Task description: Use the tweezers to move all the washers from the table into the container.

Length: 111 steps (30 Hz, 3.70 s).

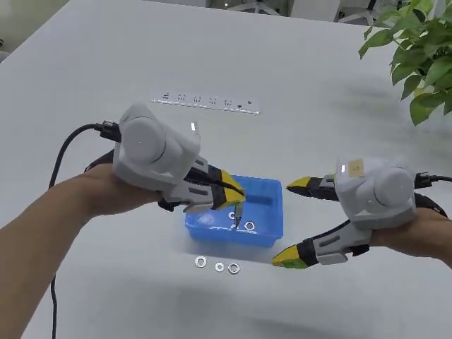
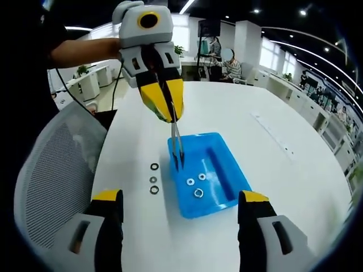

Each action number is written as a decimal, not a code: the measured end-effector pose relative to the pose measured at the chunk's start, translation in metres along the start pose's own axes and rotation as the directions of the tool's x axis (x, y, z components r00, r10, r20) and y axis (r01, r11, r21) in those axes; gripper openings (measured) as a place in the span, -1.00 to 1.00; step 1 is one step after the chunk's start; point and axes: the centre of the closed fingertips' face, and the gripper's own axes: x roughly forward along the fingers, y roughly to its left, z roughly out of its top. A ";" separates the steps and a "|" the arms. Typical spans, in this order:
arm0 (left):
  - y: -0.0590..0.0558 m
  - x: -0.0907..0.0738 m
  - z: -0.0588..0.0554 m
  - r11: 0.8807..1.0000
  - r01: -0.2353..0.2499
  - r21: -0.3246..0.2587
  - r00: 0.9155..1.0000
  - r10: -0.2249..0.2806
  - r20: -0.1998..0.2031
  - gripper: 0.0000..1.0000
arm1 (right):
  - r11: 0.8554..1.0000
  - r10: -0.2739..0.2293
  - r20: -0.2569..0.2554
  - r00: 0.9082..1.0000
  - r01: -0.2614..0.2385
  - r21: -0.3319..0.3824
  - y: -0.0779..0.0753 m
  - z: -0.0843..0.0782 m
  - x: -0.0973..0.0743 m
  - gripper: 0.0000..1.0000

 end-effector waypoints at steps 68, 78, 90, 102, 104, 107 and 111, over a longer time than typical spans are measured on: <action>-0.054 0.024 -0.042 0.995 0.101 -0.023 0.994 -0.102 -0.031 -0.90 | 0.993 0.120 -0.034 0.992 -0.121 -0.001 0.056 -0.014 0.024 0.69; -0.056 0.026 -0.044 0.994 0.106 -0.018 0.994 -0.106 -0.031 -0.89 | 0.987 0.154 -0.060 0.986 -0.156 -0.032 0.065 -0.016 0.034 0.44; -0.056 0.027 -0.044 0.993 0.113 -0.015 0.993 -0.113 -0.028 -0.89 | 0.977 0.174 -0.105 0.979 -0.185 -0.109 0.065 -0.017 0.048 -0.11; -0.058 0.026 -0.045 0.990 0.138 0.009 0.990 -0.138 -0.044 -0.90 | 0.966 0.192 -0.122 0.974 -0.209 -0.150 0.063 -0.014 0.057 -0.45; -0.058 0.026 -0.045 0.990 0.143 0.012 0.989 -0.142 -0.045 -0.90 | 0.965 0.194 -0.122 0.973 -0.212 -0.154 0.063 -0.013 0.059 -0.47; -0.058 0.025 -0.046 0.989 0.149 0.014 0.988 -0.148 -0.049 -0.90 | 0.963 0.199 -0.116 0.973 -0.216 -0.159 0.062 -0.010 0.061 -0.53; -0.058 0.025 -0.046 0.988 0.151 0.016 0.987 -0.150 -0.053 -0.90 | 0.961 0.202 -0.110 0.973 -0.219 -0.170 0.061 -0.006 0.064 -0.59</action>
